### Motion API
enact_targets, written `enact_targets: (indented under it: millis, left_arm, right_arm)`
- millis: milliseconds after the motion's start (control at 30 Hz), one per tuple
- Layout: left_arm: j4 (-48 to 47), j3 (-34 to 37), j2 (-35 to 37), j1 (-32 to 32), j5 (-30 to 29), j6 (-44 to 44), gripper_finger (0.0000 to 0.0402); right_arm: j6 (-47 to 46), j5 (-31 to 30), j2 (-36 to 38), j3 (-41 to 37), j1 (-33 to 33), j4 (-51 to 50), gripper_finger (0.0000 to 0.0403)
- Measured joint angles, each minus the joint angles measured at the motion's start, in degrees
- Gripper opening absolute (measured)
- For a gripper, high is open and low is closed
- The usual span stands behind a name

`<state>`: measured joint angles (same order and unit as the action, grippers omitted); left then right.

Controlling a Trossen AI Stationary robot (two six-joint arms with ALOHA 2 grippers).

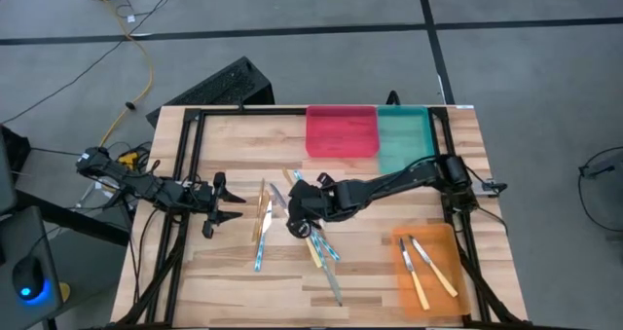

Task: Sort silverware by color (type)
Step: Put the blue knife into the blue bin

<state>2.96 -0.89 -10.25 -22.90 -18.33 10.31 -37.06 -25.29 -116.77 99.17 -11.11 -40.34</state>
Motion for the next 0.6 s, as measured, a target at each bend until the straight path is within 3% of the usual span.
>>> enact_targets:
  millis: [433, 600]
  left_arm:
    - [0.00, 0.00, 0.01, 0.00, -0.04, 0.02, 0.0169]
    - [0.00, 0.00, 0.02, 0.00, -0.04, 0.01, 0.0169]
  right_arm:
    - [4.18, -0.12, 2.33, 0.08, -2.33, -4.95, 0.0134]
    - [4.77, -1.17, 6.71, 0.04, -2.78, -11.84, 0.0134]
